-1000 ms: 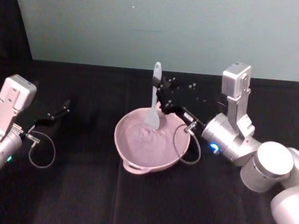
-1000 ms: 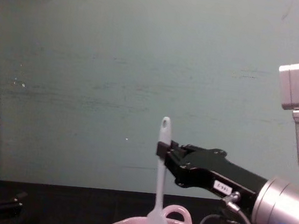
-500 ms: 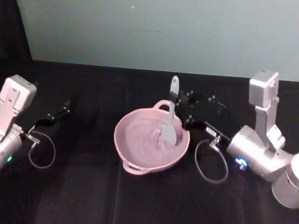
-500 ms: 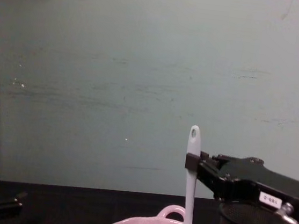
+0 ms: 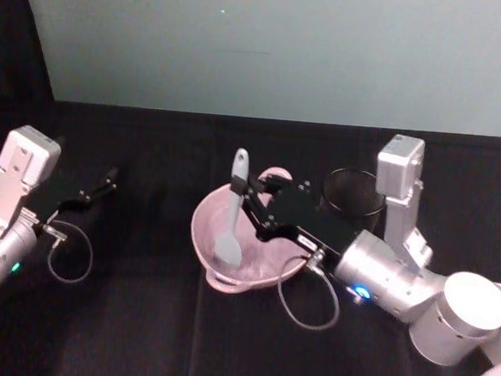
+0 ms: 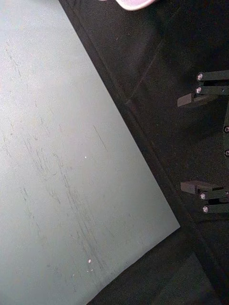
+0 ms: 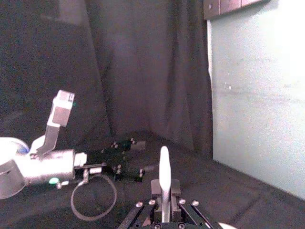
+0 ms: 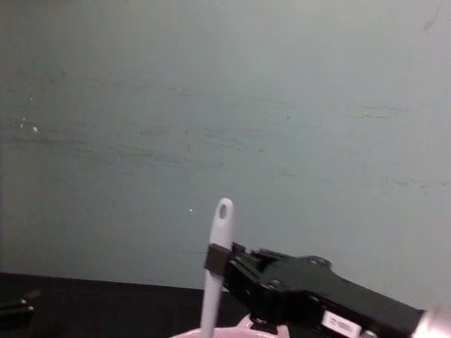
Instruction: Use the one hand to pick up the spoon and stir the clear water in the bowl.
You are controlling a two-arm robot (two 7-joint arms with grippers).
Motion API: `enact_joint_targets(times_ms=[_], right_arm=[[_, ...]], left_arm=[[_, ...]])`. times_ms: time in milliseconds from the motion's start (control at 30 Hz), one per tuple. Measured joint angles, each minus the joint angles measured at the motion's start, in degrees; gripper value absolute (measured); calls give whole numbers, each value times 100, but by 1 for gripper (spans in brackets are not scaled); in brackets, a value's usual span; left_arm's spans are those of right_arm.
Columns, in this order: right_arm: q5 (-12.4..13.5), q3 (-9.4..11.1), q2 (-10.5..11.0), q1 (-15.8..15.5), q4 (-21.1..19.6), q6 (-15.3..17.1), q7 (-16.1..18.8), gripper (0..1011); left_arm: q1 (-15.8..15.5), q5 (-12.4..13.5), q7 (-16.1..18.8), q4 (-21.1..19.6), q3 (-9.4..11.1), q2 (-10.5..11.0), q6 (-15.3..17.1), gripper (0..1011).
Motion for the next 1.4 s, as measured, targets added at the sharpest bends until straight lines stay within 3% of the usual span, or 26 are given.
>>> enact_joint_targets(times_ms=[167,333,533,633,867,933,1133,1400], right_arm=[[-230,-95,-345,313,549,-402,-179,109],[-587,-22,-614,612,1130,-809,-502,109],[-892,169,-634,707,1327,-1030,-809,109],[-923,239,-553,669,1247,-973,-823,109],[-770,453,-137,299,582,-502,-605,109],[-556,494,77,58,189,-221,-383,109],[-106,451,306,-292,-339,54,-6,109],[35,143,164,-269,-394,-149,172,109]], left_arm=[[0,0,0,0,0,0,0,1011],[0,0,0,0,0,0,0,1011],[0,0,0,0,0,0,0,1011],[0,0,0,0,0,0,0,1011],[0,0,0,0,0,0,0,1011],[1,0,0,0,0,0,0,1011],[0,0,0,0,0,0,0,1011],[0,0,0,0,0,0,0,1011]])
